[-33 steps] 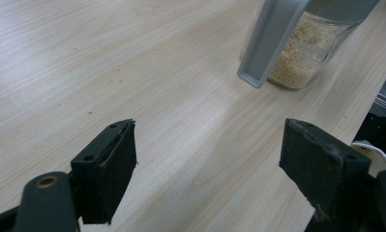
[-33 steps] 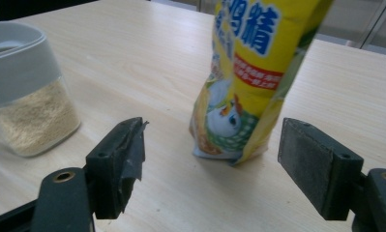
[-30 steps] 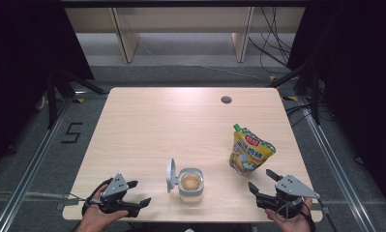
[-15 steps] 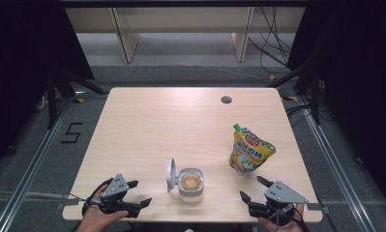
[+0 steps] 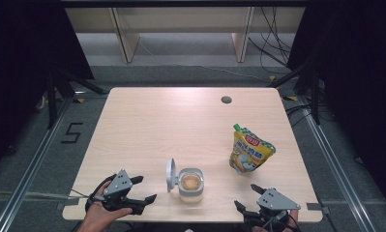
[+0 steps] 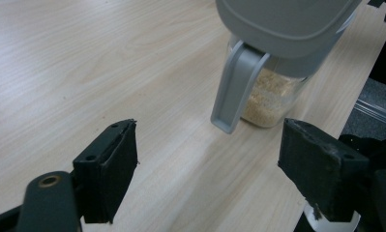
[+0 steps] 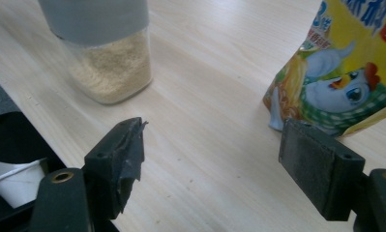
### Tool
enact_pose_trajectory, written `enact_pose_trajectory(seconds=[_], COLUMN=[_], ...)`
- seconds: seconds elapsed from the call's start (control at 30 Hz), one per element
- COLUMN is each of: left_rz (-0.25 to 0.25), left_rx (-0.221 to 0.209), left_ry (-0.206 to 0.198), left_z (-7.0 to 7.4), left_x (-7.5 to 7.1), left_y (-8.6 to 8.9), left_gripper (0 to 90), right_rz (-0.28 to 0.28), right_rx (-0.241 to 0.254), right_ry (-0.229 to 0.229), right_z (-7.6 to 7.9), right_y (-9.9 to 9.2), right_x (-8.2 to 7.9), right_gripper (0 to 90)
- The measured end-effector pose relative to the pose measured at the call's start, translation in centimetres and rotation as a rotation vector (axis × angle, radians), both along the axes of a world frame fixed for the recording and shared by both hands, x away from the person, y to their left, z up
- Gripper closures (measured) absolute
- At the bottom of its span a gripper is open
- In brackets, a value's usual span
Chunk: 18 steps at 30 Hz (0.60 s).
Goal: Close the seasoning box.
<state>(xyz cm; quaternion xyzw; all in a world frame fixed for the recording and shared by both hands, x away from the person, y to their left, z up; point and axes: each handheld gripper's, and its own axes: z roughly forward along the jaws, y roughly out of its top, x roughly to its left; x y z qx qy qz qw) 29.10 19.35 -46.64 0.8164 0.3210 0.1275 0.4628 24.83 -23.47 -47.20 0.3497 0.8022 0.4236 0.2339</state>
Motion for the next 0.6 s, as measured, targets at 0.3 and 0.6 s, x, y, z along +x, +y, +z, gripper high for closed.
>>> enact_pose_trajectory(seconds=[0.3,0.6], left_rz=[-0.067,-0.108], left_rx=[0.001,0.003], left_ry=[-0.037,-0.098], left_z=[1.6,3.2], left_x=[0.8,0.9], left_y=[-1.1,-2.0], left_gripper=[41.4,83.7], right_rz=[0.013,0.013], right_rx=[-0.011,-0.004], right_ry=[0.009,0.028], right_z=[-0.3,-0.3], right_y=[0.2,0.2], right_x=[-0.1,0.0], right_gripper=[25.4,25.4])
